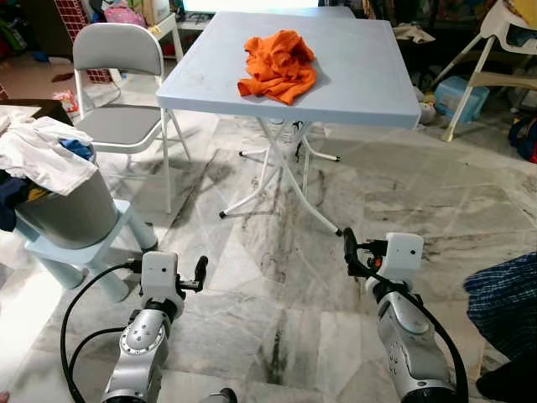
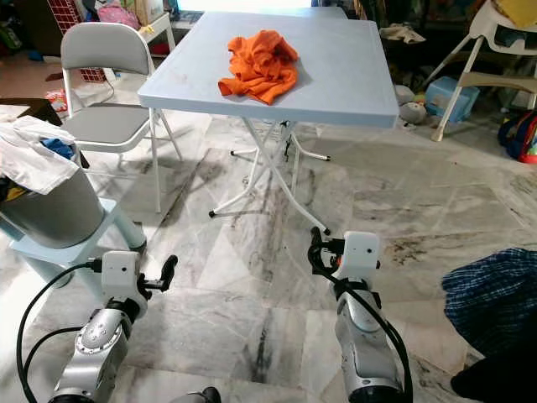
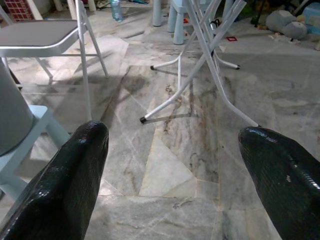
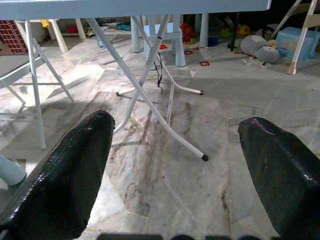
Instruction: Hang hanger
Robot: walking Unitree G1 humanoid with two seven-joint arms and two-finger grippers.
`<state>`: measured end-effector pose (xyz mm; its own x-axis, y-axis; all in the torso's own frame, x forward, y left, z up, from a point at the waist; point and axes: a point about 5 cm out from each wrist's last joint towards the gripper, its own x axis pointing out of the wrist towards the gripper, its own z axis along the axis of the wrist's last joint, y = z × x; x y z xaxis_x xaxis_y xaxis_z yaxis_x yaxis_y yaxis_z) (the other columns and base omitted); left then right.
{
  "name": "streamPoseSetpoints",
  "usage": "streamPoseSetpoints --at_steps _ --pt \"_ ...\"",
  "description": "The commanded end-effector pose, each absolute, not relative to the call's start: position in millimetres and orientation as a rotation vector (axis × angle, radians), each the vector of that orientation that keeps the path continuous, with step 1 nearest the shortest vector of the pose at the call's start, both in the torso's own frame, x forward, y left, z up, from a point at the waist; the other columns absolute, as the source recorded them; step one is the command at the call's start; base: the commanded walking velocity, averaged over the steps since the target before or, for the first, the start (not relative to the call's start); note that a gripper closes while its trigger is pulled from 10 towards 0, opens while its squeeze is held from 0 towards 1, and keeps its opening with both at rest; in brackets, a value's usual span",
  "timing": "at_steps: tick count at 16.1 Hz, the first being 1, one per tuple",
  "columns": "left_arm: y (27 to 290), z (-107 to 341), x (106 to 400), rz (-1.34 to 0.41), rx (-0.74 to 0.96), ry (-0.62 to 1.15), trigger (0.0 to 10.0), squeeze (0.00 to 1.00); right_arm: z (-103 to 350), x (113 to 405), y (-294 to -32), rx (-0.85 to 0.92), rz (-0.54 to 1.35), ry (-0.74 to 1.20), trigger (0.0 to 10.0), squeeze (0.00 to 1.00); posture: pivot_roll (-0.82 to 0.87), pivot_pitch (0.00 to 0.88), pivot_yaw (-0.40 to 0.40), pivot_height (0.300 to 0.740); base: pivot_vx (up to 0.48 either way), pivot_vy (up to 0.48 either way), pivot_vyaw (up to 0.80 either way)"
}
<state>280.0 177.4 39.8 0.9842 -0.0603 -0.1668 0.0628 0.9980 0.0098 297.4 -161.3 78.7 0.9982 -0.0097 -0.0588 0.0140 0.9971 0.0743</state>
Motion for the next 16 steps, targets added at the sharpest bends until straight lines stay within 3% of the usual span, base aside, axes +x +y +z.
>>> streamPoseSetpoints --at_steps 1,7,16 --pt "179 38 277 -0.062 0.016 0.174 10.0 0.00 80 297 -161 0.062 -0.003 0.057 10.0 0.00 0.13 0.163 0.006 0.740 0.000 0.000 0.00" --pt "170 33 281 -0.099 0.027 0.197 10.0 0.00 80 303 -149 0.052 0.041 0.061 10.0 0.00 0.13 0.185 0.006 0.740 0.000 0.000 0.00" --pt "166 42 282 -0.147 0.016 0.150 10.0 0.00 79 298 -154 0.056 0.021 0.055 10.0 0.00 0.12 0.197 0.012 0.740 0.000 0.000 0.00"
